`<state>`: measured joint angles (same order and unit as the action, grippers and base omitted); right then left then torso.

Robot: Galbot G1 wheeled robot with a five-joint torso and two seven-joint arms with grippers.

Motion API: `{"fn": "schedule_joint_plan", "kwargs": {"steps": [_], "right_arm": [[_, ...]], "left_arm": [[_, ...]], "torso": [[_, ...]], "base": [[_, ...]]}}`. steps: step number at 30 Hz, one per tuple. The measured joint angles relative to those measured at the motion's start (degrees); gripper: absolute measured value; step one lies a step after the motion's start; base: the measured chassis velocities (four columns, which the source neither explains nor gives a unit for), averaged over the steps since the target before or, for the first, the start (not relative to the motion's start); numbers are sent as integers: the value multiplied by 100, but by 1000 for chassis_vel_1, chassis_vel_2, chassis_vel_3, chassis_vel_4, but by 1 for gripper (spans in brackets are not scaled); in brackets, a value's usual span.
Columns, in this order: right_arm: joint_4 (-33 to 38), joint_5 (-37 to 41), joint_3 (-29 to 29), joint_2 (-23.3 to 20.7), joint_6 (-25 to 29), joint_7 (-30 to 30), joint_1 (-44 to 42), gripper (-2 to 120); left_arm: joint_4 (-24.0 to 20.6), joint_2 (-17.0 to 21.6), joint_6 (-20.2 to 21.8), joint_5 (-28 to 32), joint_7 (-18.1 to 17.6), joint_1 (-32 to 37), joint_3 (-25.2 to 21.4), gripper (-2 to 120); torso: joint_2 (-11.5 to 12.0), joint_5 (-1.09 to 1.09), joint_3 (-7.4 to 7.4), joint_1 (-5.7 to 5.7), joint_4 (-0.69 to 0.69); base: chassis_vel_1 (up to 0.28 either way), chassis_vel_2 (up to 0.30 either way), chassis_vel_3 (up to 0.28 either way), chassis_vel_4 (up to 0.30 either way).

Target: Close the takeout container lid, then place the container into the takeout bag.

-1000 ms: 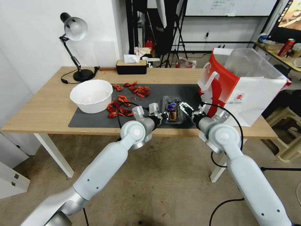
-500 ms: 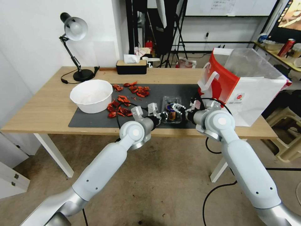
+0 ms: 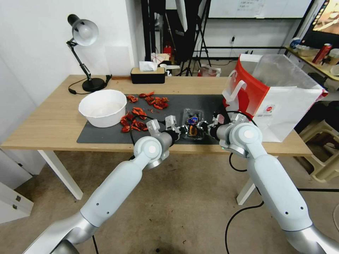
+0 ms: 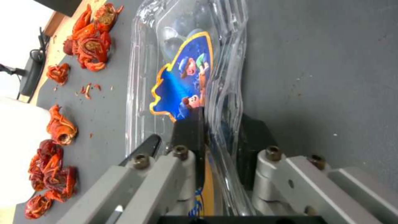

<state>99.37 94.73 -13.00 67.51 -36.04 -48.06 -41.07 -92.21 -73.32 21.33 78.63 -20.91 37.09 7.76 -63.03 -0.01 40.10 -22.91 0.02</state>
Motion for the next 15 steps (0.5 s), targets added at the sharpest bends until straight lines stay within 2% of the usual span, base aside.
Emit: {"fn": "schedule_joint_plan", "kwargs": {"steps": [8,13,15], "right_arm": [[-13,-16,-5,45,33,-1,-1,10],[-25,-46,-12,58,123,84,-1,10],[-9,-52,-31,58,173,166,-1,10]], "left_arm": [[-101,59,-28,-1,24,85,-64,0],[-391,220,-66,-21,21,234,-239,0],[-693,417,-99,-71,71,450,-482,0]], "torso": [[0,-1,0,0,-3],[1,0,2,-1,-2],[2,0,2,-1,-3]], "base": [[0,0,0,0],[0,0,0,0],[0,0,0,0]]}}
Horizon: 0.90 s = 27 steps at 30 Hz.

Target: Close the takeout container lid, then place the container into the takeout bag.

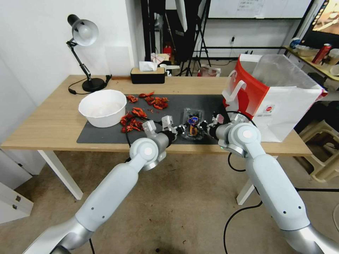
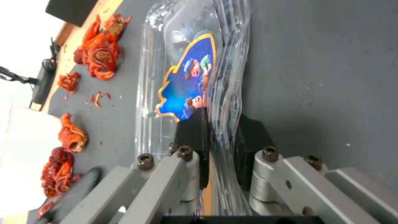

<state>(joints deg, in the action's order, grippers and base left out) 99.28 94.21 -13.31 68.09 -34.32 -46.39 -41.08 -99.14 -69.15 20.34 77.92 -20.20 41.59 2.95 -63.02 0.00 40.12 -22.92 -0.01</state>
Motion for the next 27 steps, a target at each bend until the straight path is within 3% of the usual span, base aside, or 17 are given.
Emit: {"fn": "schedule_joint_plan", "kwargs": {"steps": [6,11,17,20,23,27], "right_arm": [[108,-21,-28,-32,22,244,-26,10],[326,-159,-9,-87,80,689,-46,9],[676,-797,98,-223,282,1421,-102,9],[826,-1340,205,-322,582,1840,-105,9],[1080,-2271,316,-517,1216,2385,18,9],[1233,-2956,303,-712,1677,2599,180,9]], "left_arm": [[-615,457,-105,-449,249,627,-539,0],[-1288,887,-283,-1406,546,1546,-1118,1],[-1687,917,-626,-2527,754,2550,-1516,20],[-1833,884,-793,-3024,849,2986,-1735,30],[-2092,777,-1194,-3875,1085,3685,-2150,46],[-2186,621,-1514,-4371,1172,4092,-2401,56]], "torso": [[0,-1,0,0,1],[0,0,-1,0,1],[0,0,-2,0,1],[0,-1,-2,1,-1],[-1,1,-2,1,2],[-1,0,-2,1,-1]], "base": [[0,0,0,0],[0,0,0,0],[0,0,0,0],[0,0,0,0],[0,0,0,0],[0,0,0,0]]}}
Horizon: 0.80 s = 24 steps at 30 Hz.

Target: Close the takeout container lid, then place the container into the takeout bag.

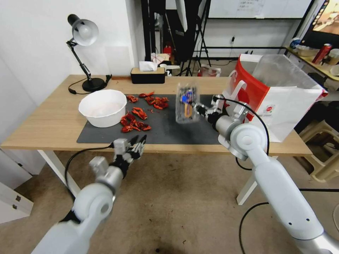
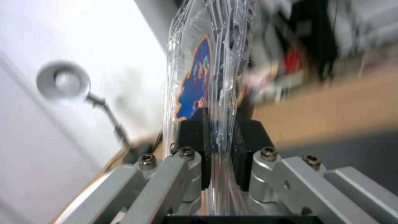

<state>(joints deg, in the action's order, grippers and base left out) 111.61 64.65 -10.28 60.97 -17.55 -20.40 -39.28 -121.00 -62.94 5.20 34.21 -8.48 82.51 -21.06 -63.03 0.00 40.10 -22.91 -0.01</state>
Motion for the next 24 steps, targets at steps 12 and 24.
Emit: {"fn": "schedule_joint_plan", "kwargs": {"steps": [12,24], "right_arm": [[-88,-1961,-298,-849,365,-657,788,8],[-553,-2682,-865,-1603,86,-1329,314,8]], "left_arm": [[-187,-502,-560,-683,212,897,-532,98],[118,-542,-695,-845,247,760,-250,100]], "torso": [[0,0,0,0,0],[0,2,1,0,2]], "base": [[0,0,0,0],[0,0,0,0]]}}
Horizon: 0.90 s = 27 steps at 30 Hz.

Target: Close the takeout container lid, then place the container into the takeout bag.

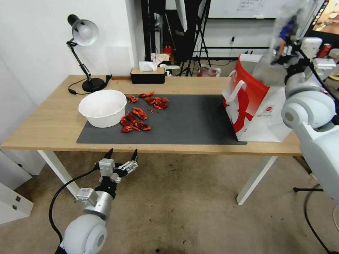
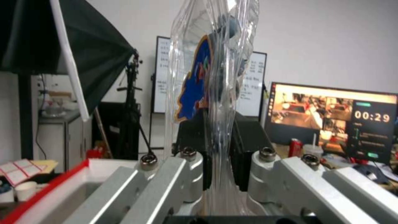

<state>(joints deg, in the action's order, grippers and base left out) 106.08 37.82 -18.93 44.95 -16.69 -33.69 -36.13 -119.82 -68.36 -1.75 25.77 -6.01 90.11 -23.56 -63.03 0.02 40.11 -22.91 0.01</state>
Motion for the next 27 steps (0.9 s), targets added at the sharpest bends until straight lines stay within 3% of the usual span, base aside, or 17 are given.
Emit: {"fn": "schedule_joint_plan", "kwargs": {"steps": [10,19,27], "right_arm": [[143,880,3,193,-315,-356,-138,8],[291,1422,2,369,-517,-742,-262,44],[304,1401,-9,381,-342,-497,-297,71]], "left_arm": [[26,-19,0,41,-5,10,-78,100],[29,0,-29,34,0,34,-71,100],[29,46,-31,48,-19,0,-81,100]], "torso": [[0,-2,0,0,0],[0,-4,0,0,-1],[0,-1,0,0,-1]], "base": [[0,0,0,0],[0,0,0,0],[0,0,0,0]]}}
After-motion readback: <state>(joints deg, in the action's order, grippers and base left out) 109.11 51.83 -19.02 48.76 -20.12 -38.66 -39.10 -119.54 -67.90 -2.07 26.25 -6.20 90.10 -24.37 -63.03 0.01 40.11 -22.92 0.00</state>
